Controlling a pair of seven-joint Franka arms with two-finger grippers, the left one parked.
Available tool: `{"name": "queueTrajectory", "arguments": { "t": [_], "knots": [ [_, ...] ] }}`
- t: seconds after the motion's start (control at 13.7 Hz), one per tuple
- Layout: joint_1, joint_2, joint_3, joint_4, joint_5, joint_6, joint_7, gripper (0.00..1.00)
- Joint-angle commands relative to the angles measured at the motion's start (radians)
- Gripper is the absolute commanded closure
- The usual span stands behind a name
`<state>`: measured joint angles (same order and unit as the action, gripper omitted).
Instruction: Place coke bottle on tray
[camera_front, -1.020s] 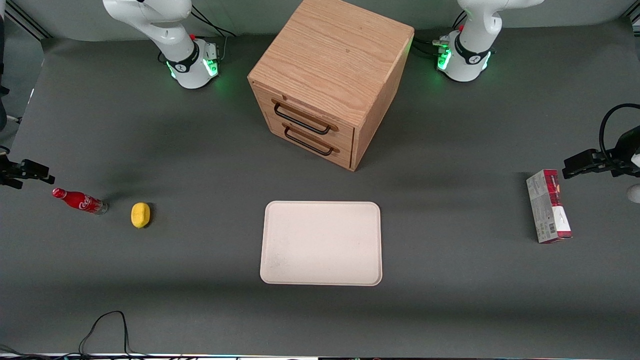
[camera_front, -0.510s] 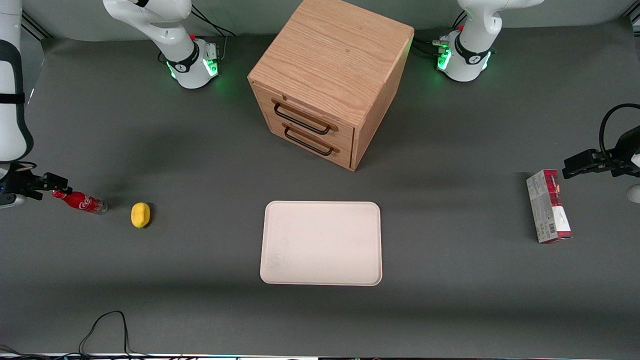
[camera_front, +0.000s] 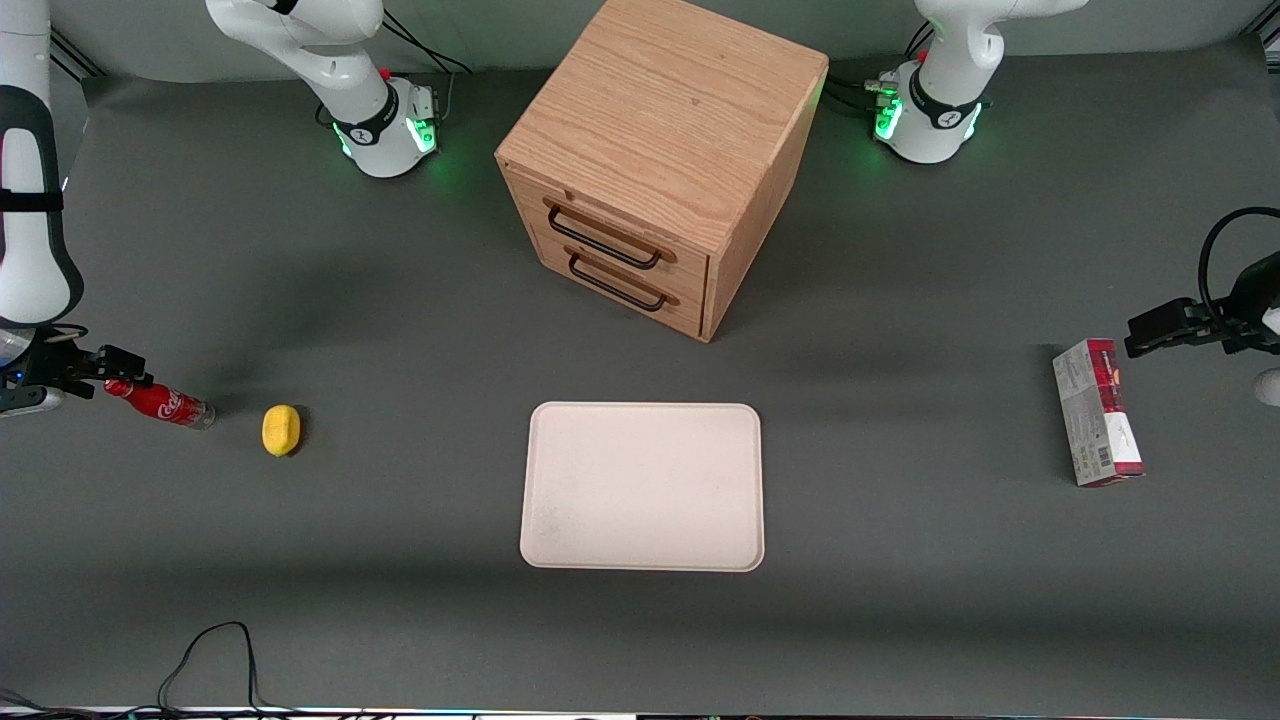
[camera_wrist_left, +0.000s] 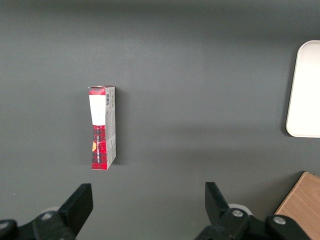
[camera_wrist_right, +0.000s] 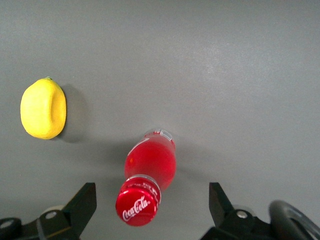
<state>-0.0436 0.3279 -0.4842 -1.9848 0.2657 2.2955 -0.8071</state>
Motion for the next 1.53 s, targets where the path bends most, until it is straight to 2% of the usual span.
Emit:
{"name": "queueTrajectory", "arguments": {
  "t": [0.0,0.07,0.22,0.36,0.44,0.8,0.95,1.09,1.31,1.46],
  "knots": [
    [0.010,-0.012,-0.007,-0.012,0.035,0.013,-0.041,0.29],
    [0.013,-0.012,-0.007,-0.012,0.035,0.013,-0.041,0.42],
    [0.014,-0.012,-0.007,-0.011,0.033,0.012,-0.041,0.63],
    [0.014,-0.010,-0.005,-0.009,0.033,0.012,-0.043,0.81],
    [0.014,-0.010,-0.005,-0.009,0.033,0.010,-0.043,0.87],
    [0.019,-0.032,-0.002,0.039,0.021,-0.031,-0.034,0.91],
    [0.021,-0.043,-0.004,0.165,0.000,-0.199,-0.030,0.91],
    [0.021,-0.046,-0.004,0.314,-0.060,-0.363,-0.012,0.90],
    [0.019,-0.052,-0.007,0.551,-0.109,-0.621,-0.004,0.91],
    [0.019,-0.053,-0.011,0.688,-0.126,-0.746,0.003,0.91]
  ]
}}
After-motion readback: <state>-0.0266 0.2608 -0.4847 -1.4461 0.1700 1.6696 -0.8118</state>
